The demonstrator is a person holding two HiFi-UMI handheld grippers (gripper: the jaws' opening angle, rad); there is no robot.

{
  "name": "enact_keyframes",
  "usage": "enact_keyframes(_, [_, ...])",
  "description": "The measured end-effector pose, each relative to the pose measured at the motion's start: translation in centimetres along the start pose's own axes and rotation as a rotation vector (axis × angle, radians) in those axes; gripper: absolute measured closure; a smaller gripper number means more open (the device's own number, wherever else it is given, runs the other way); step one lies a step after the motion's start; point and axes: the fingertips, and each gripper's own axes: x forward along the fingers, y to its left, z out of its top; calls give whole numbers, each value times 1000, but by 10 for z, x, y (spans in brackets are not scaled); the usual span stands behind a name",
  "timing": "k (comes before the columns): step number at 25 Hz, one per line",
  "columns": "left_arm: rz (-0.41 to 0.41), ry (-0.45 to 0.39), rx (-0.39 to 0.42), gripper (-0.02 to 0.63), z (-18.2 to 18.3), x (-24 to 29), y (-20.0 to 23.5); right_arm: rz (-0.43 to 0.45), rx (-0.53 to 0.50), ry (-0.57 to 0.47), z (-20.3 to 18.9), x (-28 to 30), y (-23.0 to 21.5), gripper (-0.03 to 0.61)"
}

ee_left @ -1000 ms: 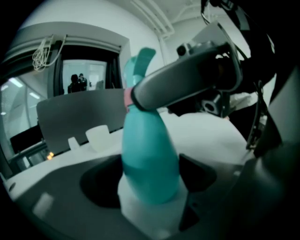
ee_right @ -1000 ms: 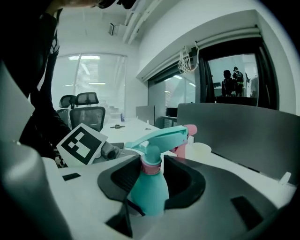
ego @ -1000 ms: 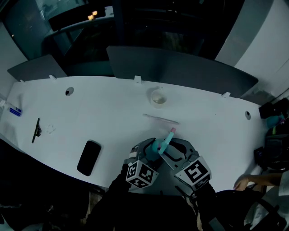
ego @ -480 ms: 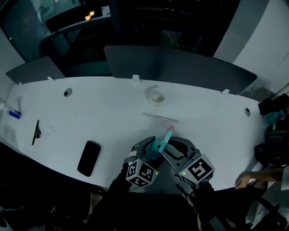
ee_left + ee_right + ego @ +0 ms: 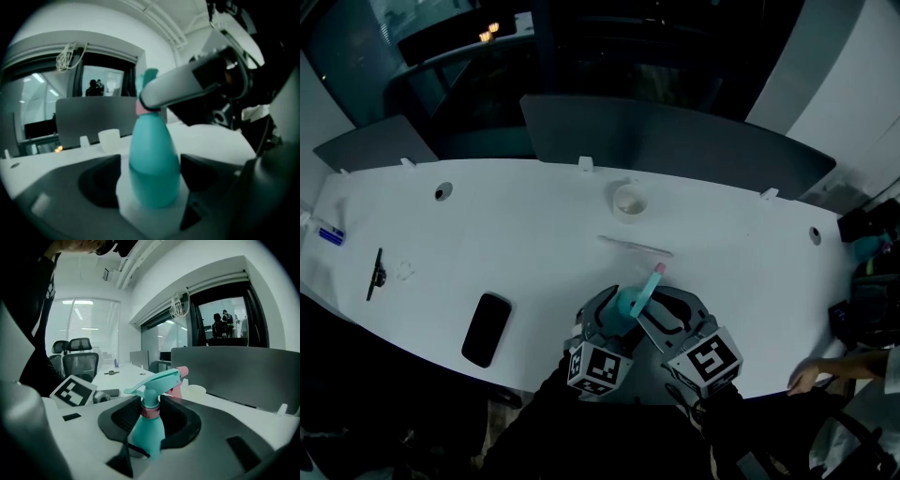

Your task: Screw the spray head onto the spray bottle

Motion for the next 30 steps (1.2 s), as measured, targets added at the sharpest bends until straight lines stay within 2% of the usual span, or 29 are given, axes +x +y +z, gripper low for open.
enact_keyframes(3, [-210, 10, 28, 217, 6, 1, 1, 40, 1, 17, -1, 1, -3, 445])
enact_keyframes(4, [-245, 12, 29, 261, 8, 2, -1, 34, 3, 8, 0, 1, -4, 446])
enact_keyframes(5, [-250, 3, 22, 272, 9, 3, -2, 20, 5, -9, 1, 1, -5, 446])
enact_keyframes(7, [-179, -28, -15, 275, 11, 2, -2, -18, 4, -56, 4, -1, -5, 445])
enact_keyframes(11, [113, -31, -116, 276, 12, 5, 6, -104, 0, -127, 5, -1, -7, 446])
enact_keyframes(13, [202, -29, -144, 275, 10, 5, 4, -116, 27, -150, 4, -3, -8, 445])
enact_keyframes(14, [191, -35, -145, 273, 9, 4, 3, -114, 33, -155, 4, -3, -8, 446])
enact_keyframes(15, [148, -42, -144, 273, 8, 2, 3, -106, 33, -157, 3, -3, -7, 446])
enact_keyframes(16, [86, -48, -142, 272, 8, -1, 5, -91, 33, -157, 3, -3, -7, 445])
enact_keyframes(18, [-57, -49, -120, 227, 9, -3, 8, -52, 30, -155, 3, -2, -5, 445])
enact_keyframes(20, [-179, -40, -78, 241, 12, 0, 6, -28, 18, -152, 4, 0, -5, 446])
enact_keyframes(21, [-207, -36, -65, 278, 14, 2, 4, -27, 15, -151, 4, 0, -6, 445])
enact_keyframes(22, [-202, -34, -65, 279, 15, 3, 3, -31, 15, -151, 4, -1, -7, 446])
enact_keyframes(24, [-97, -44, -107, 281, 16, 3, 4, -49, 16, -161, 3, -3, -7, 445])
enact_keyframes(27, [161, -46, -209, 281, 14, 2, 8, -86, 19, -193, 4, -2, -6, 446])
enact_keyframes(28, [210, -36, -225, 281, 12, 2, 9, -93, 26, -203, 4, -2, -6, 445])
enact_keyframes(29, [221, -29, -227, 281, 11, 2, 8, -97, 33, -208, 4, -2, -6, 445])
enact_keyframes(30, [192, -31, -215, 279, 11, 1, 7, -97, 37, -206, 4, -3, -6, 445])
